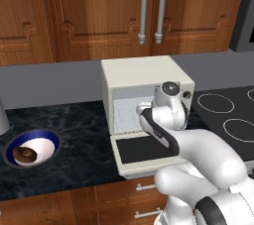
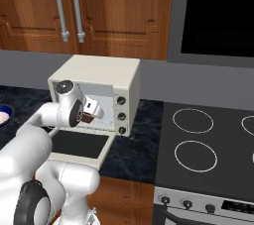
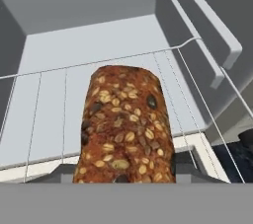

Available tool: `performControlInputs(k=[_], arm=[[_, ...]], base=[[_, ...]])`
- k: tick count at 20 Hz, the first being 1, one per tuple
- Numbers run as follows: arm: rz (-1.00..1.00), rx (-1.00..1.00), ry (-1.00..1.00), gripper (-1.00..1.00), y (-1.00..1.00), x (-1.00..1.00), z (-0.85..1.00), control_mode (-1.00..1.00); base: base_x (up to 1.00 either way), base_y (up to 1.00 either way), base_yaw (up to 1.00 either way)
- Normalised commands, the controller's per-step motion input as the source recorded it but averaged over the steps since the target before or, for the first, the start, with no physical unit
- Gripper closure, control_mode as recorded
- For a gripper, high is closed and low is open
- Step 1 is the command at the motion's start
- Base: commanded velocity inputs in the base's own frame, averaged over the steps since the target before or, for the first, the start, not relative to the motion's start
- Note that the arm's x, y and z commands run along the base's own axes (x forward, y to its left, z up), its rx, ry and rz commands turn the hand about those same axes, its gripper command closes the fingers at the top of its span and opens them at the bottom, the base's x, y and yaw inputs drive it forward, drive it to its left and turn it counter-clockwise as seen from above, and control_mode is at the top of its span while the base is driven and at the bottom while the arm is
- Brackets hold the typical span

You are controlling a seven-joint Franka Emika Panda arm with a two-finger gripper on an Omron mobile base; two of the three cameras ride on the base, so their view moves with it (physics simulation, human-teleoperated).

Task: Pick up the heated bread from the toaster oven and place it in the bowl. Then move the bread bowl to the dining counter.

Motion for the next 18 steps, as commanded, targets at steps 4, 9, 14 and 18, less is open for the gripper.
performControlInputs(k=[4,9,14,18], arm=[[0.06,0.05,0.0,1.0,0.09,-0.99,0.12,-1.0],[0.3,0.0,-0.12,1.0,0.49,-1.0,0.59,-1.0],[0.35,0.0,-0.14,1.0,0.8,-1.0,0.87,-1.0],[0.28,-0.01,-0.01,1.0,0.99,-1.0,0.92,-1.0]], base=[[0.0,0.0,0.0],[0.0,0.0,0.0],[0.0,0.0,0.0],[0.0,0.0,0.0]])
